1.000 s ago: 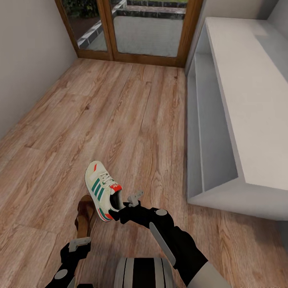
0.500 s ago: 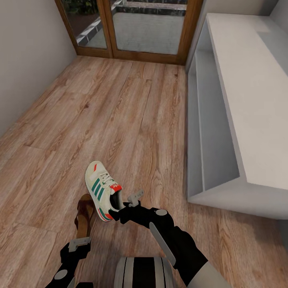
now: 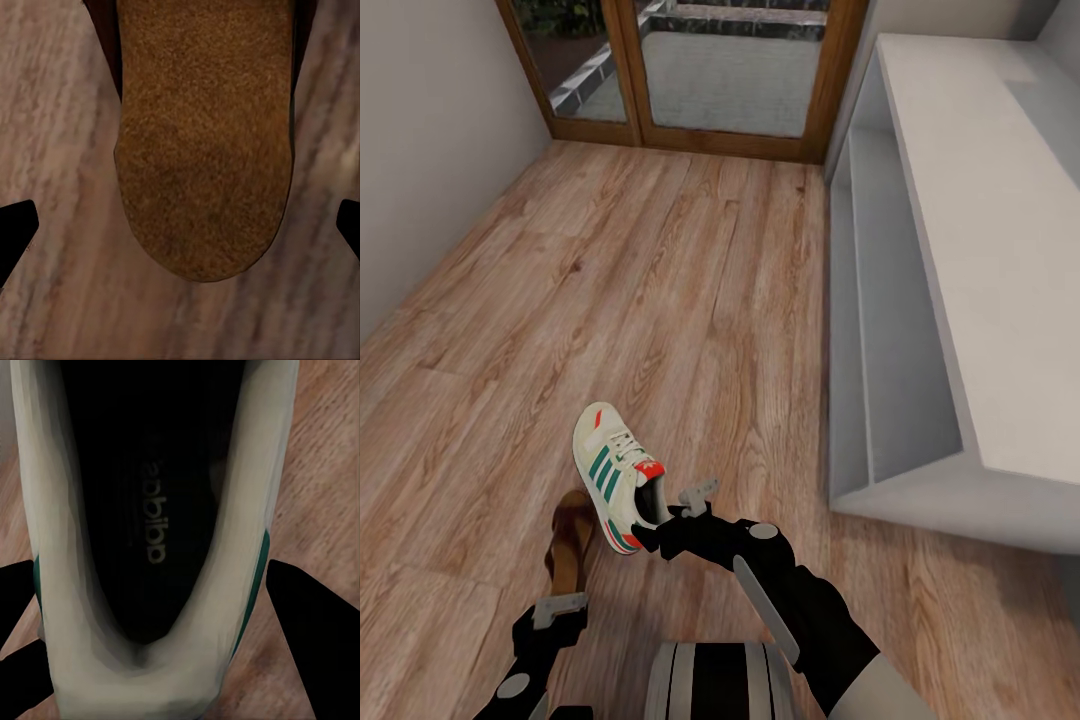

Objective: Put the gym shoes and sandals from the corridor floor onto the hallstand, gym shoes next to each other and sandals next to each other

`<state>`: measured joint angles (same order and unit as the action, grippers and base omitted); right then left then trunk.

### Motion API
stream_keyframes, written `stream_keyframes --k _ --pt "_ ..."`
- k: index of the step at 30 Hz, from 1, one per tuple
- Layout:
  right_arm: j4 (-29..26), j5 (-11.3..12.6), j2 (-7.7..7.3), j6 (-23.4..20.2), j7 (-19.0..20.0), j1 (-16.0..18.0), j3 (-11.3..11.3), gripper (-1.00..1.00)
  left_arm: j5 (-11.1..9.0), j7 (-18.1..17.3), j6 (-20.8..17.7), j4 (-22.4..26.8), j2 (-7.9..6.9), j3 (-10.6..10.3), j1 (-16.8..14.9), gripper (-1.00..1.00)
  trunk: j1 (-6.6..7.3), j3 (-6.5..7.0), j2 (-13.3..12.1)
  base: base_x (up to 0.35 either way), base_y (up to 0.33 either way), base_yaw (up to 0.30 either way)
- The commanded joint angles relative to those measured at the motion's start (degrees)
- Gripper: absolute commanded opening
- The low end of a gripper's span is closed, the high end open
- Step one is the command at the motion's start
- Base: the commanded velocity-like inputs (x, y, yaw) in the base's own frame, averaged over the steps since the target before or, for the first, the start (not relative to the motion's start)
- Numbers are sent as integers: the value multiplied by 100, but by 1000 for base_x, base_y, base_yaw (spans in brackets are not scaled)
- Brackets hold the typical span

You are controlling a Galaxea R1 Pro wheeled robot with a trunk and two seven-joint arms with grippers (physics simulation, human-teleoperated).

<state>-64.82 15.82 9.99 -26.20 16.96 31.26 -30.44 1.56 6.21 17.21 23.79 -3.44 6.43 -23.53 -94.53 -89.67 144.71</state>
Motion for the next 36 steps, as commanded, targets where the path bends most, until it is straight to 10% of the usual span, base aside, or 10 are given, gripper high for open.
stream_keyframes --k 1,36 --pt "-4 35 0 -34 0 2 3 -100 15 12 17 -5 1 11 -3 100 0 -3 1 157 0 0" --pt "-4 35 0 -34 0 3 3 -100 3 7 27 3 -16 53 4 100 -21 -180 12 17 0 0"
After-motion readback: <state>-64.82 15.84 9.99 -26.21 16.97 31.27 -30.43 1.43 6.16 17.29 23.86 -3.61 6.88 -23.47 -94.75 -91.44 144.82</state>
